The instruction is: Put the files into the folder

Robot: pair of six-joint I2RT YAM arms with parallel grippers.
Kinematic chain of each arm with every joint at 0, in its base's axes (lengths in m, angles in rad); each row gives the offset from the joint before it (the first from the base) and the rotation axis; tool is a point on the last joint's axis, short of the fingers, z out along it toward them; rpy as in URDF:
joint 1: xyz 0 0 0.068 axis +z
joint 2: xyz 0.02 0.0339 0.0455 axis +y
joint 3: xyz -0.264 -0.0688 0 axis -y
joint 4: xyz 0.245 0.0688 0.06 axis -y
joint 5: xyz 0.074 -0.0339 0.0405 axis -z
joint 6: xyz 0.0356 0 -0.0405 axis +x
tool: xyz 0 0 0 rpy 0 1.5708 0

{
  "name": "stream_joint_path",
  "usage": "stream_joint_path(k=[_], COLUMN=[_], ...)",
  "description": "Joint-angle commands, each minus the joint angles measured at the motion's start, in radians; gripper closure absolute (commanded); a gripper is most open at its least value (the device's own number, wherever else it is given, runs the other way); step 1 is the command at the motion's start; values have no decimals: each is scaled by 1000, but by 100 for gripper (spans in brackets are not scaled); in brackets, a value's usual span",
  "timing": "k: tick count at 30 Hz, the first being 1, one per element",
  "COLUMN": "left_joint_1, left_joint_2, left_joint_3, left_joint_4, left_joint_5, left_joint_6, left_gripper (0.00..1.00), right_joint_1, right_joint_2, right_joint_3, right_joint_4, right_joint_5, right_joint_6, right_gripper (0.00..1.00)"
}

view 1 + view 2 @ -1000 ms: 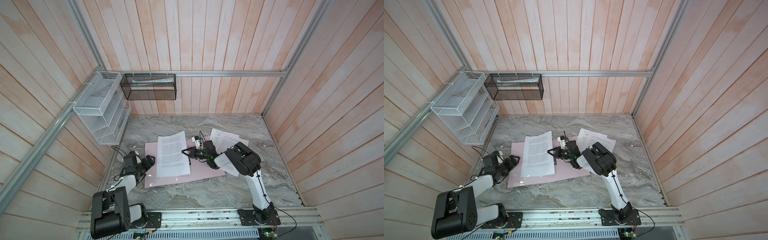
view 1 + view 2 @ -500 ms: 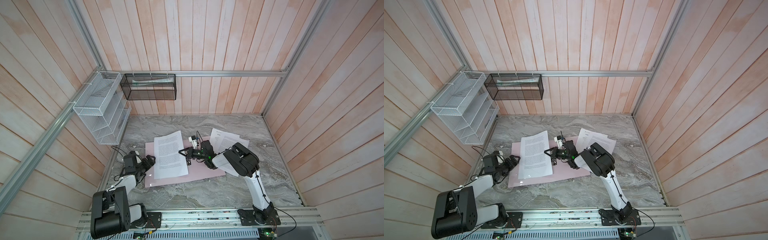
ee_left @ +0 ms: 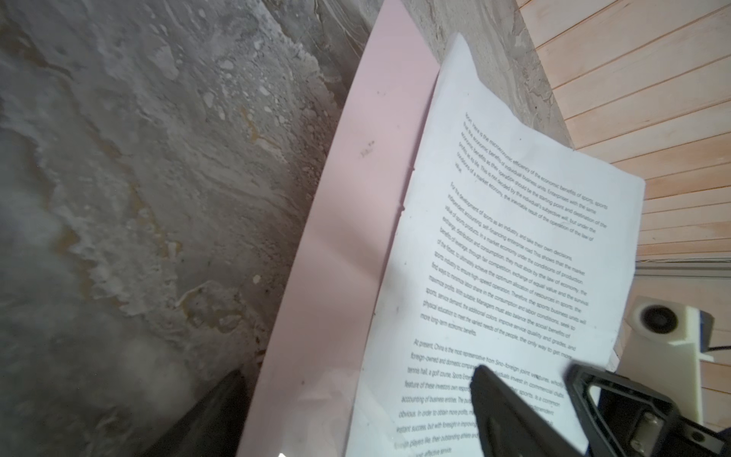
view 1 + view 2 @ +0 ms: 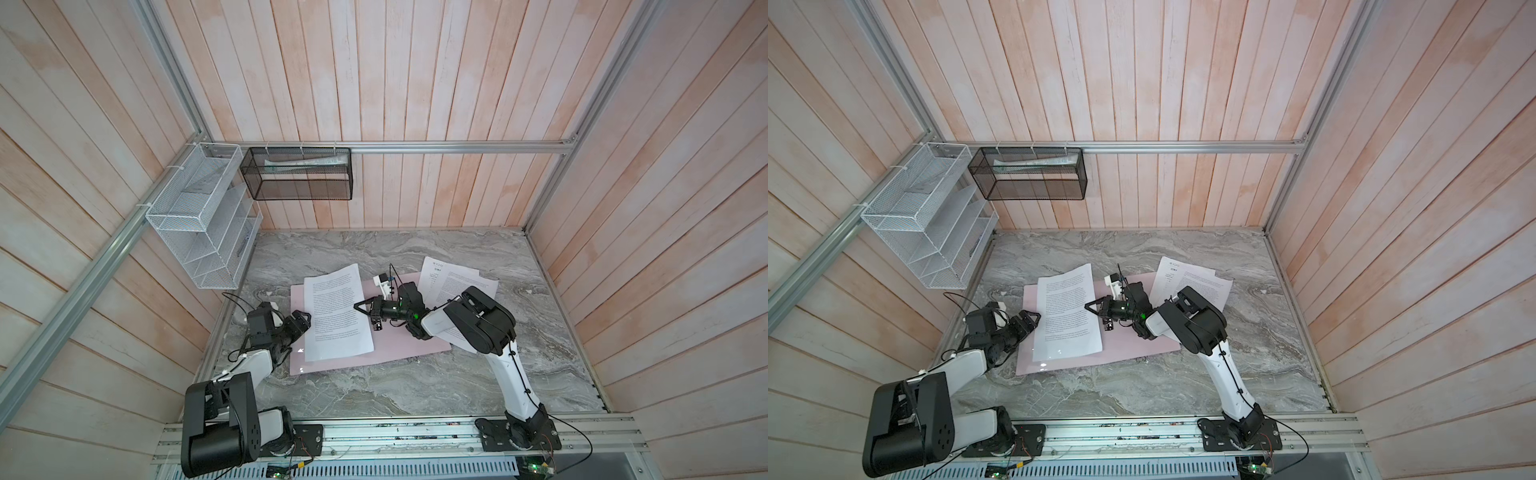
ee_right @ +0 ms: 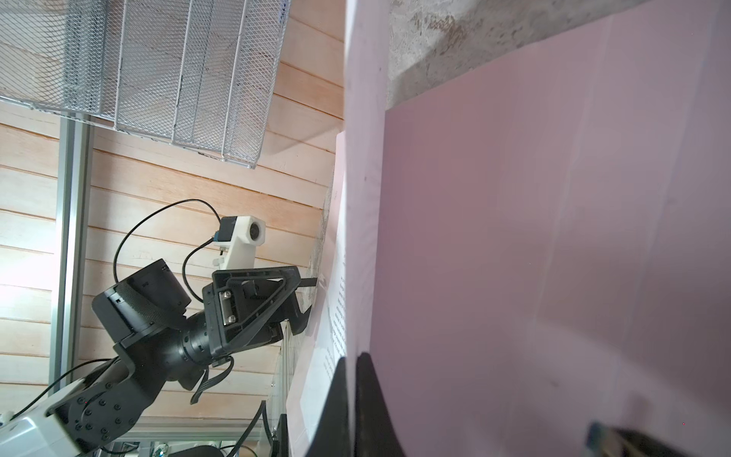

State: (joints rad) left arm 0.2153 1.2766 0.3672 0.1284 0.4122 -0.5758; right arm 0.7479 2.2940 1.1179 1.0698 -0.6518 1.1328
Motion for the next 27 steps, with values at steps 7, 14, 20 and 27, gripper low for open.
stream_joint_path(k=[7,14,20,27], left_joint_1=[2,2,2,2], left_joint_2=[13,15,15,17], left_joint_3=[-9,-7,-8,-8], left_joint_4=[19,19,19,20], left_joint_5=[10,9,8,8], left_joint_6=[2,2,1,1], left_gripper=[10,10,10,10], right_joint_1=[29,53,74,85], right_joint_2=[39,60,57,43], right_joint_3=[4,-13,-18,-18], right_joint_4=[26,108,129,78], right_joint_5=[51,117,166,176], right_joint_6=[115,210,255,258], right_gripper=[100,100,100,100])
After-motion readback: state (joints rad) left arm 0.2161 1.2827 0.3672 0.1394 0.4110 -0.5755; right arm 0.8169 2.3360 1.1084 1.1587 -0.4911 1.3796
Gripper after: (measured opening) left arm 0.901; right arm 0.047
